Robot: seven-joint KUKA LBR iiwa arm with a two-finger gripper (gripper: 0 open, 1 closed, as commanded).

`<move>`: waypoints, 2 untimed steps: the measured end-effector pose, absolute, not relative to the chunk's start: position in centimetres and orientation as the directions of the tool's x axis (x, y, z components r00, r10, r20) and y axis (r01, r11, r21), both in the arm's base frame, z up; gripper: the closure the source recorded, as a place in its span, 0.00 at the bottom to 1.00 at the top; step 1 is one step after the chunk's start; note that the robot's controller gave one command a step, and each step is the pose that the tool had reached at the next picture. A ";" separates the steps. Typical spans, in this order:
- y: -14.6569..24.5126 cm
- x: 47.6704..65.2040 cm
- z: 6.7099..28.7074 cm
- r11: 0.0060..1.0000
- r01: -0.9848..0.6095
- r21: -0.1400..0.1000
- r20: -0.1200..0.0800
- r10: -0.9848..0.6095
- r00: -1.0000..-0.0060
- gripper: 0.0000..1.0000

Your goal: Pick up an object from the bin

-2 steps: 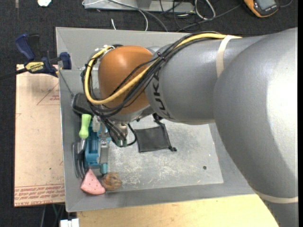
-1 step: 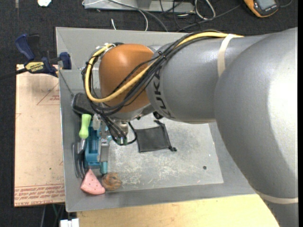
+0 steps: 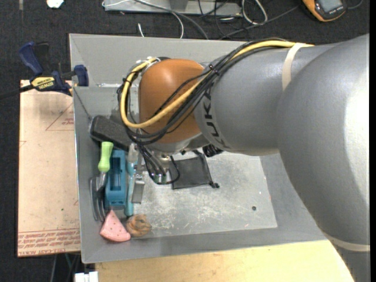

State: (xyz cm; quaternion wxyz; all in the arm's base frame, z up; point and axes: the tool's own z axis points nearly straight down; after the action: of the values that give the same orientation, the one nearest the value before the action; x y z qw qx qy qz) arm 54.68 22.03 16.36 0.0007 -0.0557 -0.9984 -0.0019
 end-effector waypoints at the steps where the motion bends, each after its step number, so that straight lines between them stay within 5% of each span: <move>1: 19.2 56.3 18.7 0.995 0.095 0.003 -0.001 0.095 -0.995 0.00; 2: 16.8 55.6 18.1 0.956 0.293 0.001 0.003 0.292 -0.956 0.00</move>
Offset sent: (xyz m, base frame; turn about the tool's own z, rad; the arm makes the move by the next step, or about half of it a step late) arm 0.0047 -0.0623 0.0131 0.2301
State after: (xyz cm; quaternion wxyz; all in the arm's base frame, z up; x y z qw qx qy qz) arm 55.59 16.76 18.10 0.0016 -0.1479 -0.9890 -0.0007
